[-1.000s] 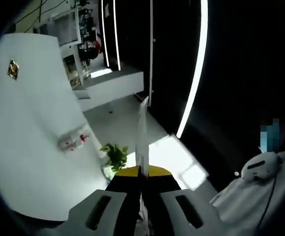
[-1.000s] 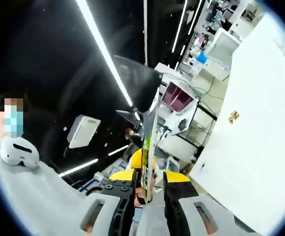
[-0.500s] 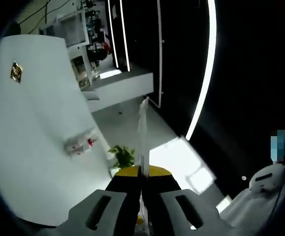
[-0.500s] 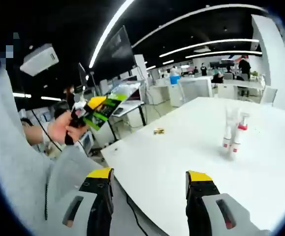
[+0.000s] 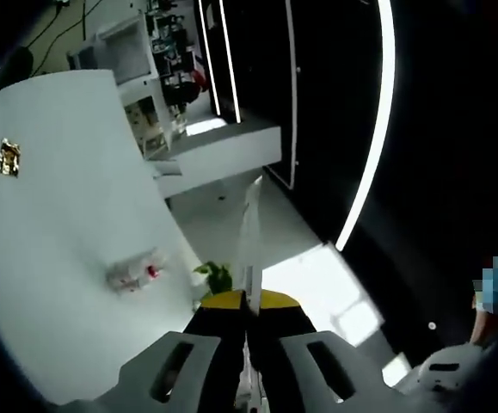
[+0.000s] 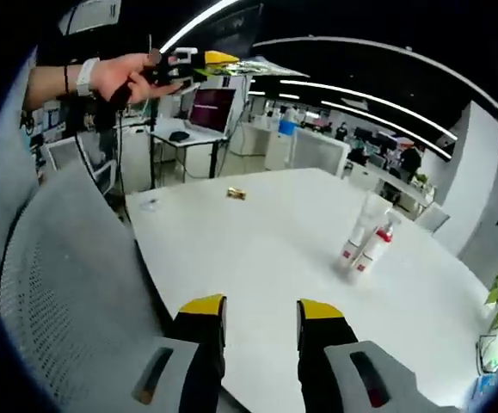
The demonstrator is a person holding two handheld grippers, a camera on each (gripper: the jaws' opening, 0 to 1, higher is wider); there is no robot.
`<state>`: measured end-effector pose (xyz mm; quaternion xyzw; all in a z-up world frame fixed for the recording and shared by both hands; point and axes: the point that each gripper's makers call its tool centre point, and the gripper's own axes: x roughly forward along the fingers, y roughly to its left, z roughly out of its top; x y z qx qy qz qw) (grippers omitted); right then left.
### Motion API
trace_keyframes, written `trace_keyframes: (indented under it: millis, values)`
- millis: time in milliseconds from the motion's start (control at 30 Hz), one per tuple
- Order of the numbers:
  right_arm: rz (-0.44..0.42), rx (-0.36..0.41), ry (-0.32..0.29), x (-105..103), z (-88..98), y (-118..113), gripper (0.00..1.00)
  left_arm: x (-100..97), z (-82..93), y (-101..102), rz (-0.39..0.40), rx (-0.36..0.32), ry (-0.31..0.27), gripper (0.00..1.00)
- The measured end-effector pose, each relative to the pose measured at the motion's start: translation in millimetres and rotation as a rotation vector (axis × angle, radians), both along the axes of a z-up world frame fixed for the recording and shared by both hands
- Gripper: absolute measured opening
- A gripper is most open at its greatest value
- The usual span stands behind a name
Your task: Arrange the skincare products in the storage area until every visible bottle or jar stands upright without overlapping.
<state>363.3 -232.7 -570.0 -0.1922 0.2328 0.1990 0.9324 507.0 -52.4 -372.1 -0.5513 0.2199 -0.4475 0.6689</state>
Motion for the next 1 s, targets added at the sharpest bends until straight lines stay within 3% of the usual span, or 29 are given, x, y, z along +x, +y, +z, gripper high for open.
trace_keyframes:
  millis: [67,233,267,333,400,533,667,833,1000]
  values:
    - [-0.022,-0.042,0.009,-1,-3.4,-9,0.14,9.1,-1.1,0,0.014,0.002,0.016,0.00]
    - [-0.012,-0.039,0.026,-2,-8.7,-9,0.18,39.7,-36.0,-13,0.048,0.187,-0.005,0.00]
    - [-0.013,-0.044,0.035,-2,-10.6,-10,0.18,44.9,-43.2,-15,0.055,0.197,0.024,0.00]
    - [-0.021,-0.063,0.028,-3,-9.8,-14,0.15,54.9,-48.6,-19,0.075,0.162,0.091,0.00]
    - [-0.020,-0.066,0.034,-4,-11.9,-15,0.14,62.8,-52.1,-26,0.073,0.176,0.053,0.00]
    - [-0.017,-0.068,0.066,-4,-18.4,-16,0.17,76.9,-67.1,-44,0.045,0.218,0.055,0.00]
    - [-0.013,-0.069,0.079,-5,-20.8,-16,0.16,89.1,-73.7,-55,0.034,0.212,0.036,0.00]
    - [-0.011,-0.066,0.109,-7,-25.6,-15,0.15,99.3,-82.8,-64,0.028,0.177,0.040,0.00]
    - [-0.018,-0.069,0.136,-9,-30.9,-17,0.16,113.7,-99.2,-68,0.048,0.101,0.109,0.00]
